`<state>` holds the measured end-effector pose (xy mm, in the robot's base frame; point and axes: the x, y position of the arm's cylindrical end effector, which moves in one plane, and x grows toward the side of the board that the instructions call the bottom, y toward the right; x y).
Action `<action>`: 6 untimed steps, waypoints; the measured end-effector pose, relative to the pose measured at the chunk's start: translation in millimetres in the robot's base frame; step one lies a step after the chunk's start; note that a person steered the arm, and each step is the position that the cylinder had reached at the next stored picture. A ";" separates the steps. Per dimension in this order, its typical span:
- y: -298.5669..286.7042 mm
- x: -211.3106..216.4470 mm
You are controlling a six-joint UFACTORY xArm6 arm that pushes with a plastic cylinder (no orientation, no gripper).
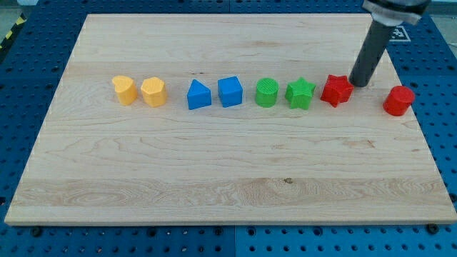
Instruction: Touch the bottom of the red circle
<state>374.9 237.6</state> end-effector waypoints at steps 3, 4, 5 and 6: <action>108.0 10.9; 107.4 49.9; 104.9 100.2; 79.3 104.2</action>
